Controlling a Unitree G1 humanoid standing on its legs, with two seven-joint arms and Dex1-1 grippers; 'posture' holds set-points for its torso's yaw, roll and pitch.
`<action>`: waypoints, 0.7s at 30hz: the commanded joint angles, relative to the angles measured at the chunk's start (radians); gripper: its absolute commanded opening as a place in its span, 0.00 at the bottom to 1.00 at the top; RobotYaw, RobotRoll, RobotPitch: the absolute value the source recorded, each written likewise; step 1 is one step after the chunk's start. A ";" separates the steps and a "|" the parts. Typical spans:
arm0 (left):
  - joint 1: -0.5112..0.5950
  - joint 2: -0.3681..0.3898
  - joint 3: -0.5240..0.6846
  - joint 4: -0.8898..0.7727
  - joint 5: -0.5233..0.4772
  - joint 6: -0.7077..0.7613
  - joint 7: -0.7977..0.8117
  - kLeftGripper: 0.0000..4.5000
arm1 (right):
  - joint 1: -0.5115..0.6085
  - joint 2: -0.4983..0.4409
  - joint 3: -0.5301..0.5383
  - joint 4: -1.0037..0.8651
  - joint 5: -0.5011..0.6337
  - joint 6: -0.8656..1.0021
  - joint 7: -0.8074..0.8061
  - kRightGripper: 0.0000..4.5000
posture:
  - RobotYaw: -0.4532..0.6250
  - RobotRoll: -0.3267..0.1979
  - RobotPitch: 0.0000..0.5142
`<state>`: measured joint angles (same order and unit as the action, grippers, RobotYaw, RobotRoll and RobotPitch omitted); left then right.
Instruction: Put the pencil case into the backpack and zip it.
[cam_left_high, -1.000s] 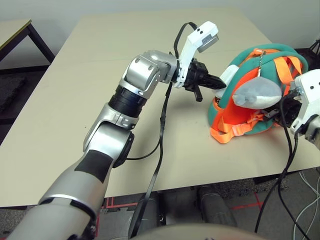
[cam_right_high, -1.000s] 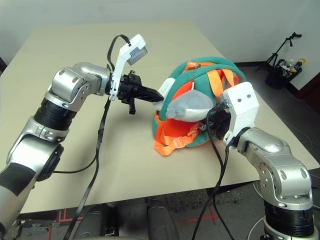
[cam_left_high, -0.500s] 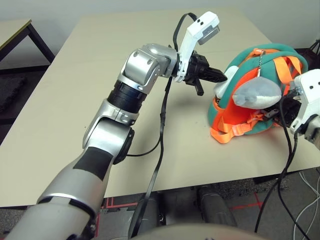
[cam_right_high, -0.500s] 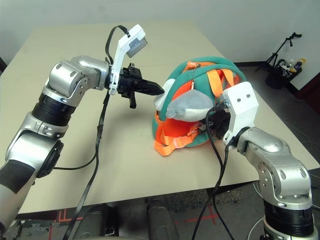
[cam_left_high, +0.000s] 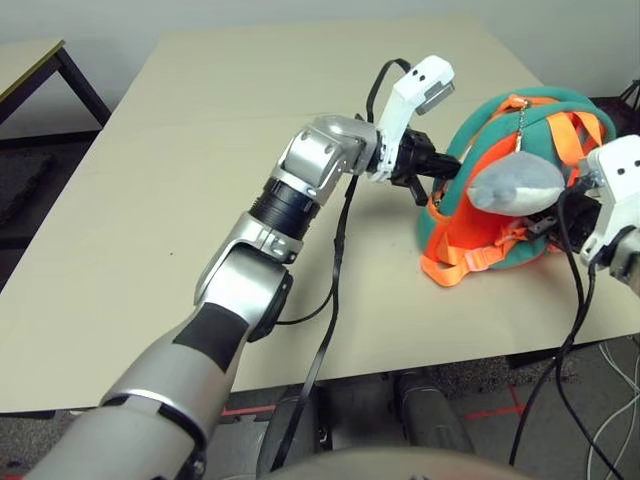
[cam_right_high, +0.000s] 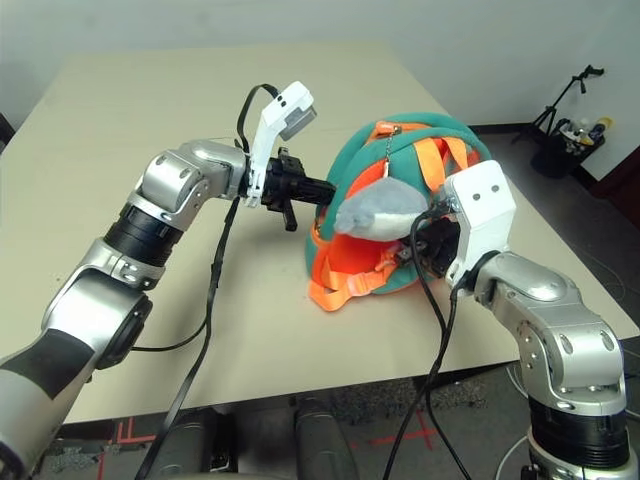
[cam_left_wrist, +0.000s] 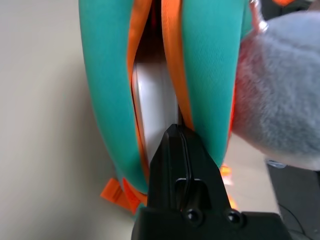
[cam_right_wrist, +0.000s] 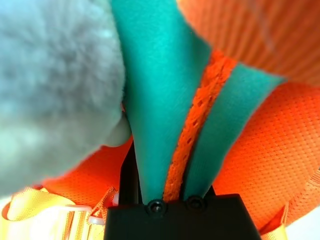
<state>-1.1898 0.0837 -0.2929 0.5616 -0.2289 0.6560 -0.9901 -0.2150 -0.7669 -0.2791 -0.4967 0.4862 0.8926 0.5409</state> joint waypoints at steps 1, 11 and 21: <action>-0.025 -0.048 0.003 0.062 0.022 -0.054 0.020 0.00 | -0.013 -0.009 0.024 -0.025 0.022 0.019 0.014 0.02 | 0.28 0.62 0.20; 0.012 0.065 0.079 -0.267 -0.034 0.043 0.031 0.10 | -0.054 -0.034 0.042 0.030 0.016 0.017 0.048 0.02 | 0.37 0.62 0.24; 0.125 0.219 0.048 -0.615 -0.030 0.032 0.047 0.82 | -0.127 -0.076 0.095 0.184 -0.034 -0.063 0.133 0.02 | 0.46 0.62 0.24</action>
<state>-1.0856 0.2955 -0.2170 -0.0063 -0.2679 0.7039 -0.9329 -0.3419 -0.8376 -0.2148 -0.3379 0.4632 0.8459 0.6606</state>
